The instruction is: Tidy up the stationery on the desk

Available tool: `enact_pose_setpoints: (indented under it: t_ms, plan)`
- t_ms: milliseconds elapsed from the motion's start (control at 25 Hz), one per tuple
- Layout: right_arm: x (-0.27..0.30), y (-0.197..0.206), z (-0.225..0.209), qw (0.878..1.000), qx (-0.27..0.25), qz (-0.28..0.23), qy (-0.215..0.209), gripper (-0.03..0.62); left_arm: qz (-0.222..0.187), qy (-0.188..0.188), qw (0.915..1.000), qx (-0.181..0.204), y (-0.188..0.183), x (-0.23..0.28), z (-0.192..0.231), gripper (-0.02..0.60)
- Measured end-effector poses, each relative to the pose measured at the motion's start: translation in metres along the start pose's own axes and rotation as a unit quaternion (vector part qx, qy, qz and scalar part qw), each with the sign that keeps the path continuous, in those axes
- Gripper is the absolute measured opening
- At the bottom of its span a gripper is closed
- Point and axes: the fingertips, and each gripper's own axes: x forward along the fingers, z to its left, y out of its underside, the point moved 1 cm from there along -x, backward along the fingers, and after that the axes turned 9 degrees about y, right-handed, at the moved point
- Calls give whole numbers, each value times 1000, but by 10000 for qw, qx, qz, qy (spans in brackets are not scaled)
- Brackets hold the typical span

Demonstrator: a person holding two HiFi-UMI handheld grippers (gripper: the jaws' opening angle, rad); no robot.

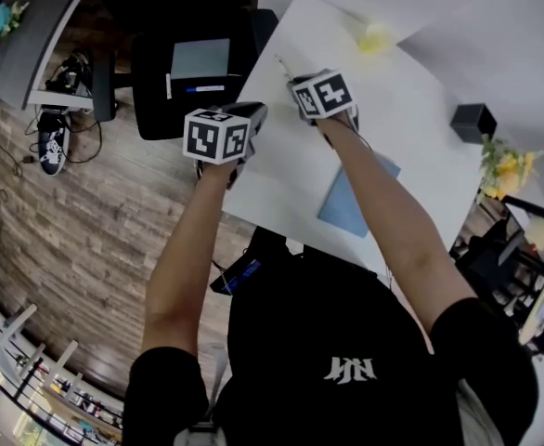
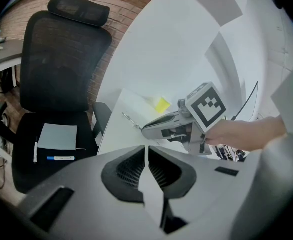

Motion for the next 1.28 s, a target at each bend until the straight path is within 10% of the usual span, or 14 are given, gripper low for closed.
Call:
enact_pose_setpoints:
  t_ms: [760,1280]
  plan:
    - [-87,20,-54,9923,847,-716,557,69,270,443,9978,407,-4,22,-48,25]
    - [-218,165,-176,9523,2300,-997,1738,69,1071,1155,9809,1138,12,94,-134,25]
